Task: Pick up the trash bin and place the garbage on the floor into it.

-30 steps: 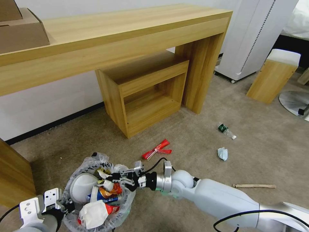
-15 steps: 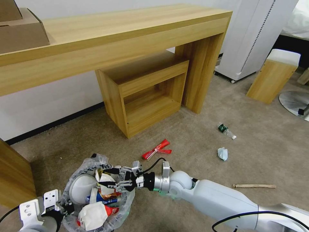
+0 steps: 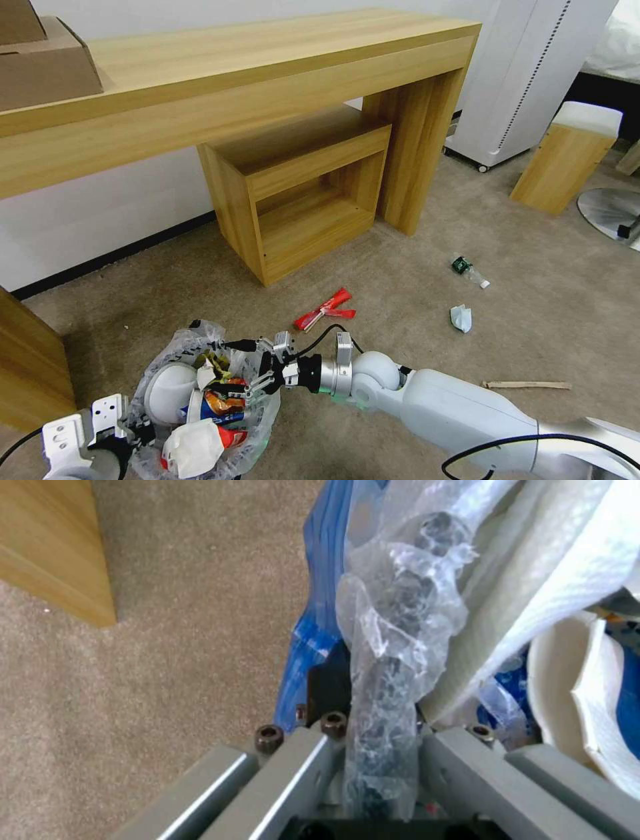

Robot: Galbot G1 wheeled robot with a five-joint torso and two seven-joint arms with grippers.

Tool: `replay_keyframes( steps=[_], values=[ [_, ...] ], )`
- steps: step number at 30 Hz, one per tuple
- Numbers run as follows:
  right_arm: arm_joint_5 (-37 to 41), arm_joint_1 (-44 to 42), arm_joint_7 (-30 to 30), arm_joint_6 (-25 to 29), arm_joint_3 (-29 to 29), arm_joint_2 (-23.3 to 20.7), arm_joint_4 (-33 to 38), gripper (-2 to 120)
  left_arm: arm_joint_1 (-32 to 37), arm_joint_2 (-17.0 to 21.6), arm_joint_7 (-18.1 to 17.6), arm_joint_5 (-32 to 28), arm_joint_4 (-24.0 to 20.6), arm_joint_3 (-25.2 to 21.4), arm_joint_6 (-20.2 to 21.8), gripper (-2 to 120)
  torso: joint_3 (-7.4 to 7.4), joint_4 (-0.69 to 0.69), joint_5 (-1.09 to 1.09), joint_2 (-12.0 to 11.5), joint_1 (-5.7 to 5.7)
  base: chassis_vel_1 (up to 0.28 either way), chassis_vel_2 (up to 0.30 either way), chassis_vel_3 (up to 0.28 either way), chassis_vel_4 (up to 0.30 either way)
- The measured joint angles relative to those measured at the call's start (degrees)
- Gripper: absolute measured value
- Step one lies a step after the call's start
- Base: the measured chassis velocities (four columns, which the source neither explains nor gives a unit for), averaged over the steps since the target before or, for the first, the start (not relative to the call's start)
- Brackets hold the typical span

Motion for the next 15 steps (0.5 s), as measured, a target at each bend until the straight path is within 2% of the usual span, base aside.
replay_keyframes(
  steps=[10,14,15],
  values=[
    [1.58,-1.34,-0.7,0.22,4.41,-0.6,1.4,100,-0.26,0.62,0.21,-0.4,0.13,-0.09,-0.01,0,0.0,0.0,0.0,0.0,0.0,0.0,0.0,0.0,0.0],
    [-0.24,-2.79,3.99,2.12,11.0,-1.89,2.72,100,-0.34,0.93,0.22,-0.5,0.28,-0.17,-0.06,0,0.0,0.0,0.0,0.0,0.0,0.0,0.0,0.0,0.0],
    [-0.24,-2.79,3.99,2.12,11.0,-1.89,2.72,100,-0.34,0.93,0.22,-0.5,0.28,-0.17,-0.06,0,0.0,0.0,0.0,0.0,0.0,0.0,0.0,0.0,0.0]
  ],
)
